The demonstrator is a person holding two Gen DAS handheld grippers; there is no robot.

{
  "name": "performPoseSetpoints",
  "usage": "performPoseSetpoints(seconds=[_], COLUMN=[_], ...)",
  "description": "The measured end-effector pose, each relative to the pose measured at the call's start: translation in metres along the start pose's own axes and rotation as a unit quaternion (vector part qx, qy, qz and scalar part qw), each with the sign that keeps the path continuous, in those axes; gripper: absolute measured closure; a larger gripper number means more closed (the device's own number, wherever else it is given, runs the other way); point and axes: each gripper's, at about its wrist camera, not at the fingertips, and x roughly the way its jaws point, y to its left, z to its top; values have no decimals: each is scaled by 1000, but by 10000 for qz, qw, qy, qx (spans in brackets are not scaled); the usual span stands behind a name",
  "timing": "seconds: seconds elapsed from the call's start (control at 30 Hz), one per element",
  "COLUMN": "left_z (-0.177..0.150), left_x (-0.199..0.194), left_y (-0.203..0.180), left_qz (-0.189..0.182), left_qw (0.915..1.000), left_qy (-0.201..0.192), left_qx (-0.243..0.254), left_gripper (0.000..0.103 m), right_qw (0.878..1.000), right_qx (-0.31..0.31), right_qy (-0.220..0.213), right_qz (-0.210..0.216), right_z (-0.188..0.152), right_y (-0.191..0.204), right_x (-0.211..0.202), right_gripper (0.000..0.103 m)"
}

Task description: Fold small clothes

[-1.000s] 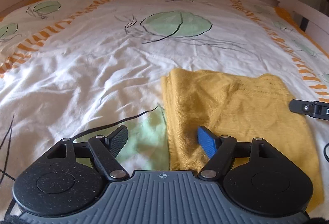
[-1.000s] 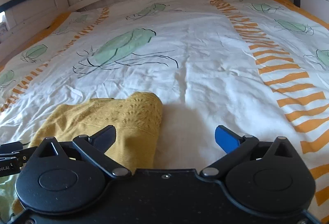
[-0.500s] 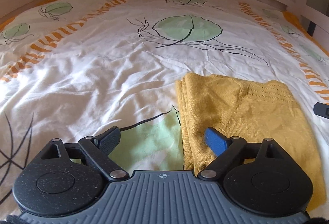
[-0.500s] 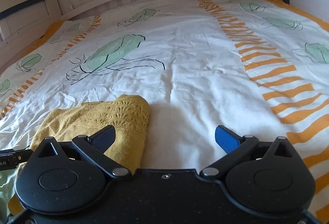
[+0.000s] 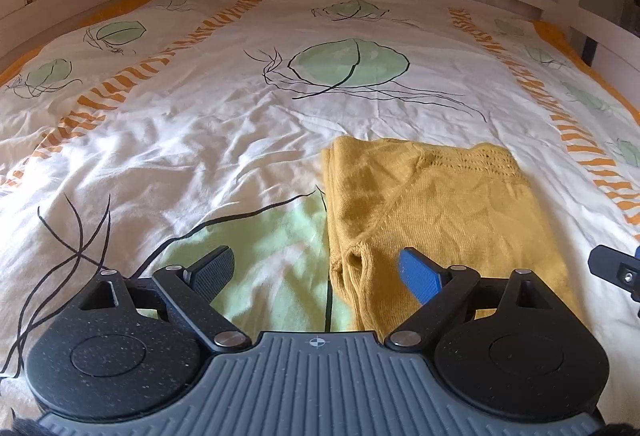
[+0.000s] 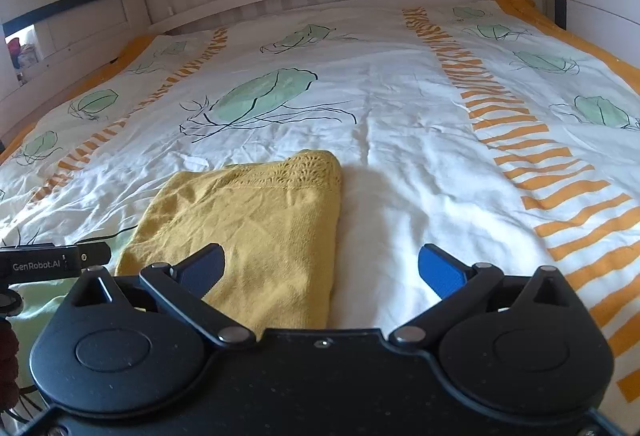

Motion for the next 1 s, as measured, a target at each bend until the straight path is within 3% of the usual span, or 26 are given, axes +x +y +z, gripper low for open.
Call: performPoseSetpoints(seconds=[0.23,0.5,1.0], left_z=[-8,-19,-31], left_x=[-8,-17,-30], left_y=[6,5,2], left_qz=[62,150,115], left_qw=[9998,9996,9991], left_qy=[171,255,407], left_qx=[-78,6,69], left_gripper=[13,13,13], right_qw=[9972,9988,9981], right_qx=[-157,-77,-162], right_qy=[187,451,586], right_qz=[-701,-185,-112], right_z=[-7,-21,-29], right_y=[18,17,18], right_x=[-12,-23,-32], right_gripper=[1,1,1])
